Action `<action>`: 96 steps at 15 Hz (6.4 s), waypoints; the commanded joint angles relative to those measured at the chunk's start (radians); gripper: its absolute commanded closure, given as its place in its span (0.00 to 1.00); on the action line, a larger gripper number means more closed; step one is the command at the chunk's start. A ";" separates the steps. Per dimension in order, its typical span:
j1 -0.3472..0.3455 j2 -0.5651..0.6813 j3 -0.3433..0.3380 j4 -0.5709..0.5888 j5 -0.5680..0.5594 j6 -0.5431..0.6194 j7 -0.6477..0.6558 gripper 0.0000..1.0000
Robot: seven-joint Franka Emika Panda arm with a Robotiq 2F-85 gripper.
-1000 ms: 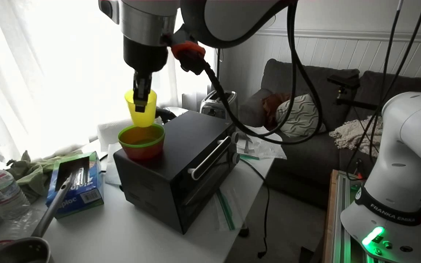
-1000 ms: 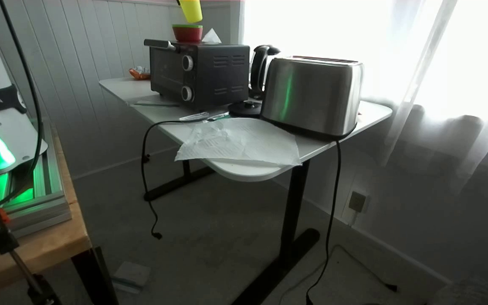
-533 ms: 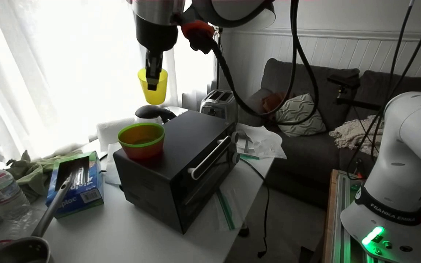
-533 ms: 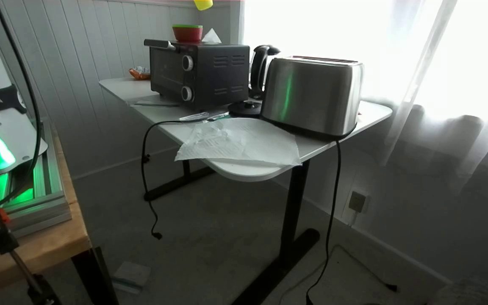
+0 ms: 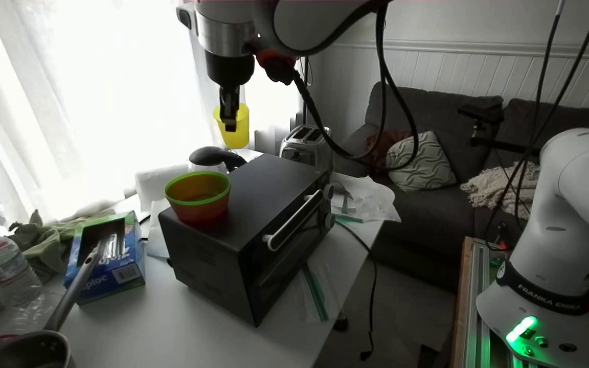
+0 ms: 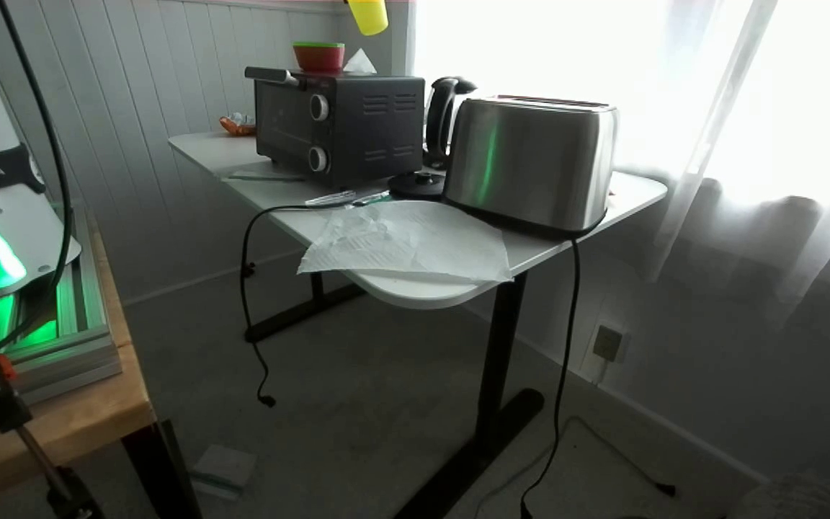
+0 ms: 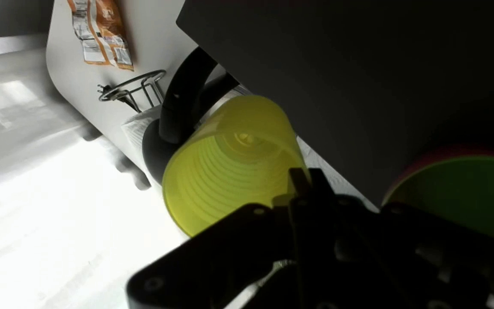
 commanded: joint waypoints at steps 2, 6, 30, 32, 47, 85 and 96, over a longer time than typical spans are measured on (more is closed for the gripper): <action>-0.009 0.074 -0.025 0.070 0.042 -0.068 -0.080 0.96; -0.025 0.089 -0.044 0.068 0.125 -0.057 -0.170 0.97; -0.005 -0.028 -0.012 0.021 0.248 -0.104 -0.654 0.00; 0.009 -0.023 -0.002 0.019 0.269 -0.101 -0.746 0.00; 0.026 0.060 0.034 -0.006 0.439 -0.089 -1.266 0.13; 0.011 0.036 0.028 -0.067 0.512 0.091 -1.198 0.99; 0.016 -0.059 0.018 -0.114 0.422 0.161 -1.100 0.99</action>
